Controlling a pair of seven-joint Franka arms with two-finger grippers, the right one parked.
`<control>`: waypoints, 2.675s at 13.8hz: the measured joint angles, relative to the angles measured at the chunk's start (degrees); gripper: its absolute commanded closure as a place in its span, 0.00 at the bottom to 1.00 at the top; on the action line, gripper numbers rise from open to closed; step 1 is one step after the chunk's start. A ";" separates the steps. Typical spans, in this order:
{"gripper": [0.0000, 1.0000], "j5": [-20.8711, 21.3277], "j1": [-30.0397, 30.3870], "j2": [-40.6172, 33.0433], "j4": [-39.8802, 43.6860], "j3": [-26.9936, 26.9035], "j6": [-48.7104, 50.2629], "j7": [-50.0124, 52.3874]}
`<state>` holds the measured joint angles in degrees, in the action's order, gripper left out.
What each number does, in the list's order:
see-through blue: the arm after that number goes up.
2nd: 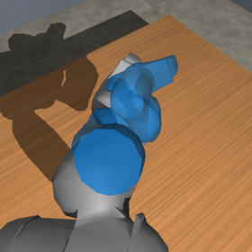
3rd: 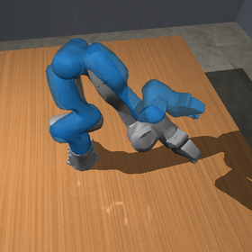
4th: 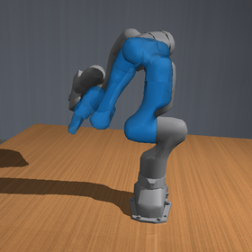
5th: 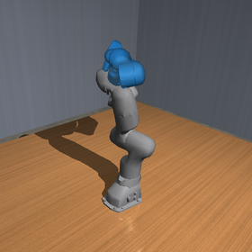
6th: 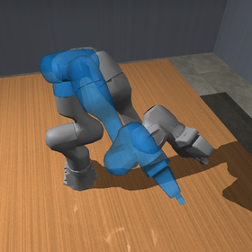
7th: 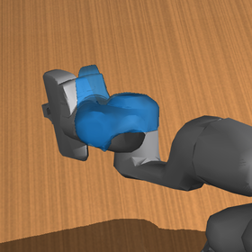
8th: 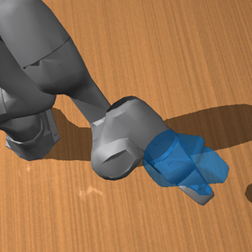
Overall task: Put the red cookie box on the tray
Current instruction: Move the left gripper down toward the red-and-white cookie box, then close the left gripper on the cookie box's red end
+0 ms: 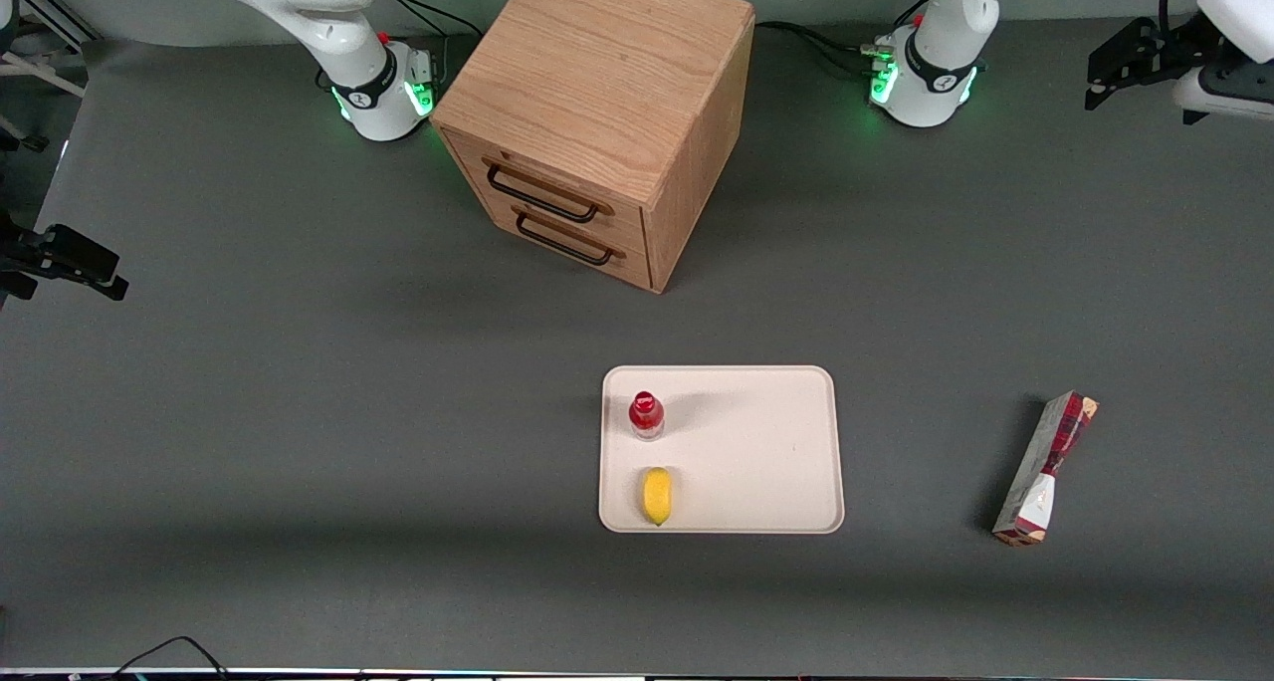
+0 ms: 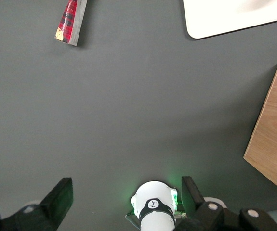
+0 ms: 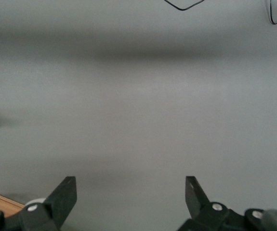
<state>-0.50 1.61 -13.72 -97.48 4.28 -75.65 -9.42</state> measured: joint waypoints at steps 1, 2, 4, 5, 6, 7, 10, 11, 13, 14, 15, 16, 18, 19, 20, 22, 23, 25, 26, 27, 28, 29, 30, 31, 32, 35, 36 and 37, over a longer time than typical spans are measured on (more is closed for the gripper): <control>0.00 0.02 0.00 0.66 0.54 -0.06 0.17 0.03; 0.00 0.05 0.00 1.16 1.03 -0.11 0.22 0.03; 0.00 0.16 0.01 1.89 1.82 -0.26 0.24 0.09; 0.00 0.61 0.03 2.41 2.13 -0.38 0.10 0.21; 0.00 1.78 0.04 3.22 2.53 -0.47 -0.43 0.28; 0.00 3.24 0.05 4.66 3.52 -0.49 -0.97 0.29; 0.00 4.45 0.07 13.34 10.42 -0.55 -2.05 0.28; 0.00 4.48 0.07 17.42 13.39 -0.77 -2.34 0.27; 0.00 4.64 0.20 25.70 18.02 -1.49 -4.42 -0.08; 0.00 4.81 0.36 29.42 19.40 -1.73 -6.67 -1.06; 0.00 5.05 0.49 32.61 20.24 -2.07 -9.40 -2.99; 0.00 5.29 0.52 35.36 20.73 -2.84 -12.16 -5.61; 0.00 5.33 0.70 39.93 21.13 -5.30 -17.79 -12.22; 0.00 5.30 1.07 42.10 21.28 -6.26 -20.96 -15.25; 0.00 5.25 1.65 44.20 21.37 -6.67 -24.17 -17.45; 0.00 4.78 2.61 48.73 21.46 -6.85 -30.68 -19.71; 0.00 3.87 2.79 50.94 21.45 -6.85 -33.55 -20.12; 0.00 1.55 2.80 54.97 21.04 -6.78 -38.67 -20.33; 0.00 0.74 2.78 56.50 20.44 -6.73 -40.81 -20.39; 0.00 0.36 2.77 57.75 19.64 -6.64 -42.89 -20.41; 0.00 0.11 2.75 58.79 18.82 -6.52 -44.93 -20.43; 0.23 -0.05 2.75 59.59 17.99 -6.38 -46.96 -20.44; 0.82 -0.15 2.75 60.17 17.36 -6.30 -48.63 -20.44; 1.00 -0.37 2.75 60.56 16.93 -6.26 -49.77 -20.44; 1.00 -1.08 2.75 60.77 16.74 -6.26 -50.10 -20.44; 1.00 -3.73 2.76 60.79 16.75 -6.27 -50.10 -20.45; 1.00 -3.80 2.77 60.78 16.79 -6.30 -50.10 -20.45; 1.00 -3.85 2.79 60.77 16.88 -6.32 -50.10 -20.45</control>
<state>-4.35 4.40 47.05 -80.60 -2.04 -125.75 -29.87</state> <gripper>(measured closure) 0.758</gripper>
